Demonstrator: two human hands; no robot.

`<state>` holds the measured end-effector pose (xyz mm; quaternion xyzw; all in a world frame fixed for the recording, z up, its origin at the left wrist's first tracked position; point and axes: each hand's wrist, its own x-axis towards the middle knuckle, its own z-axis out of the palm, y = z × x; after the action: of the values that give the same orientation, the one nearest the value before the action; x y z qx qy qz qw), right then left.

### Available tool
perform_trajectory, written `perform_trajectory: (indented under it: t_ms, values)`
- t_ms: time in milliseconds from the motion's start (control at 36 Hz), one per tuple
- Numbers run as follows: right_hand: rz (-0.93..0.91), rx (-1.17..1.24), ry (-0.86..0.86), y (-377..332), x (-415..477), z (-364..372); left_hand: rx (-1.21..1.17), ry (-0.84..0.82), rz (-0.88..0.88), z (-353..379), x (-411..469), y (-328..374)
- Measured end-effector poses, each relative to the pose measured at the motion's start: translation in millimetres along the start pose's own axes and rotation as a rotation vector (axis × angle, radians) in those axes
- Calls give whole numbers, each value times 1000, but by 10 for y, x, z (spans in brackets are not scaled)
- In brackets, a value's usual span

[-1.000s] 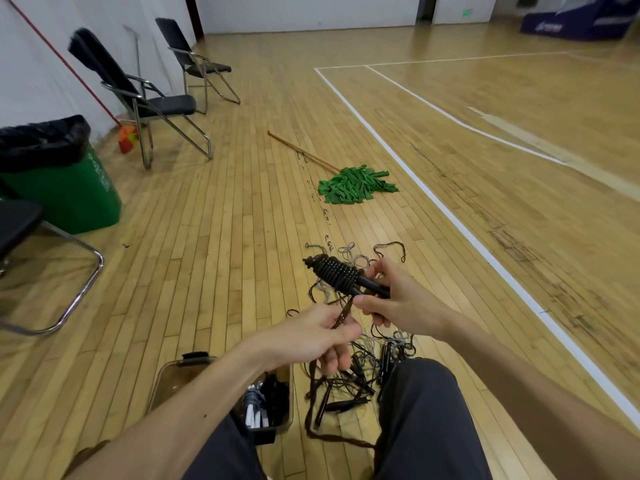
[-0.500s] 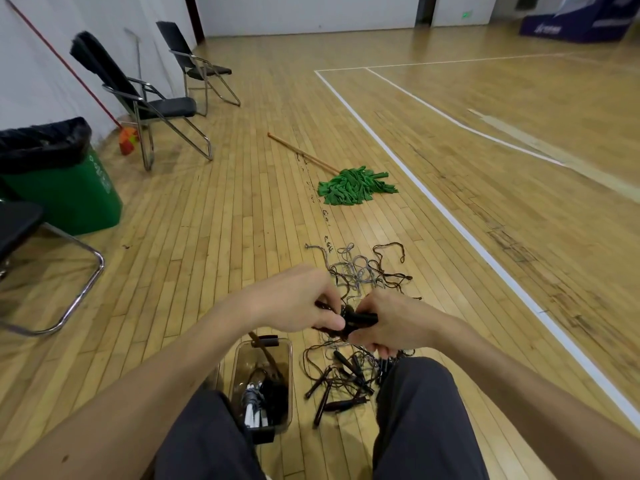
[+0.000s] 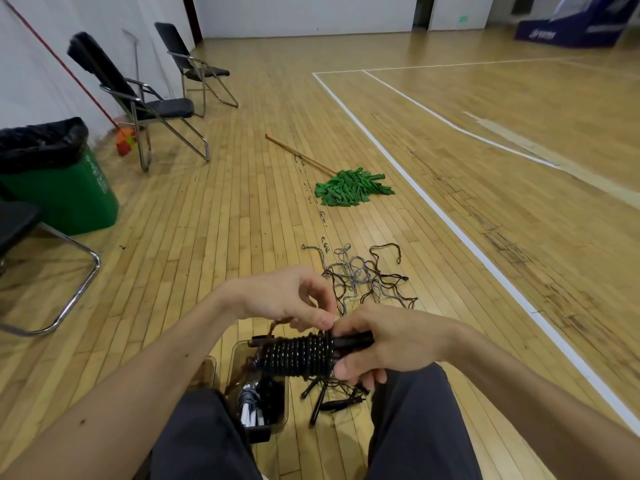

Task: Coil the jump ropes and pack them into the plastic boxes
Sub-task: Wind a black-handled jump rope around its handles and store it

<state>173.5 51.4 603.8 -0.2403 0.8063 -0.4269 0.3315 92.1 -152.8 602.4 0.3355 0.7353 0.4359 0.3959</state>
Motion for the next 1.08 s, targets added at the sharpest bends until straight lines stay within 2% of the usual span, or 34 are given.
perform_trajectory:
  t_ms: [139,250,361,417,611,833,972,1083]
  values:
    - [-106,226,61,-44,-49,-34,-232,40,42,32,-33,-70]
    - [-113,248,142,-30,-23,-32,-496,142,5,45,-2,-297]
    - [-86,263,228,5,-9,-43,-780,104,78,148,-14,-395]
    - [-88,271,262,21,-2,-40,-864,144,54,260,2,-343]
    - [-35,279,396,110,79,-48,-802,299,-64,602,103,-219]
    - [71,138,538,335,115,-95,-698,337,-222,757,118,-170]
    - [133,34,587,483,179,-93,-415,315,-267,776,124,-128]
    - [150,-47,620,531,215,-115,-242,224,-261,707,85,-48]
